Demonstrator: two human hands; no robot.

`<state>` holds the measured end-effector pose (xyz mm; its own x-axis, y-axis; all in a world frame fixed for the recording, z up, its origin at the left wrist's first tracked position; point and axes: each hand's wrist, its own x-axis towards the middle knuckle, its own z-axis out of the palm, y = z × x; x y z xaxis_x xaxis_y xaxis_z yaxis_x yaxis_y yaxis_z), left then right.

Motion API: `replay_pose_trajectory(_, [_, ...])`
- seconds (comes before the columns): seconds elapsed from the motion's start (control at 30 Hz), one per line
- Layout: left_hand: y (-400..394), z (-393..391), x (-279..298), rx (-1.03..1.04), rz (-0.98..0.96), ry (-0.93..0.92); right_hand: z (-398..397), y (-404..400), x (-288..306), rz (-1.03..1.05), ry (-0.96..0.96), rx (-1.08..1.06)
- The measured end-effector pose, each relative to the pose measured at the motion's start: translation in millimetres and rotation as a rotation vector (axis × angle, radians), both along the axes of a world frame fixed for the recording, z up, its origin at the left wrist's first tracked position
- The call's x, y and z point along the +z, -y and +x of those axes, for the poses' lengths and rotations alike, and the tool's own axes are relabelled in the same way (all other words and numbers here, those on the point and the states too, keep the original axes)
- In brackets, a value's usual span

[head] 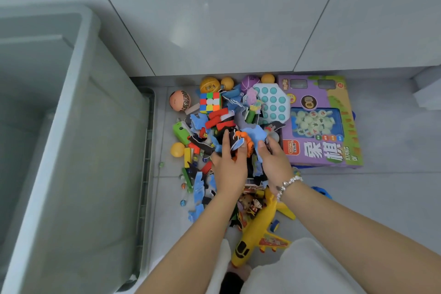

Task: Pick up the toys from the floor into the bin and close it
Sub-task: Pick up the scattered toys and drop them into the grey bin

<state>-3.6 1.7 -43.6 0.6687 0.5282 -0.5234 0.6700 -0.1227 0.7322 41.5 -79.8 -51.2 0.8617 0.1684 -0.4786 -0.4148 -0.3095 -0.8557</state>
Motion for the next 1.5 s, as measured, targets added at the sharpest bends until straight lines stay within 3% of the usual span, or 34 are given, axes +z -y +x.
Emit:
replay_pose_trajectory(0.27, [7, 14, 19, -0.087, 0.018, 0.097, 3, 2, 13, 0.335, -0.221, -0.136])
replay_pose_trajectory(0.57, [8, 23, 49, -0.053, -0.055, 0.185, 9, 2, 44, 0.463, -0.129, -0.122])
replay_pose_trajectory(0.83, [3, 17, 95, -0.039, -0.001, 0.233, 4, -4, 88, 0.438, -0.025, -0.083])
replay_pose_trajectory(1.27, [-103, -49, 236, 0.227, 0.212, 0.493, -38, -114, 241, 0.59, 0.037, 0.281])
replay_pose_trajectory(1.4, [-153, -95, 260, 0.349, 0.238, 0.507, -70, -167, 268, 0.655, -0.085, 0.447])
replay_pose_trajectory(1.5, [-177, -129, 258, 0.473, 0.233, 0.403, -95, -201, 261, 0.634, -0.273, 0.559])
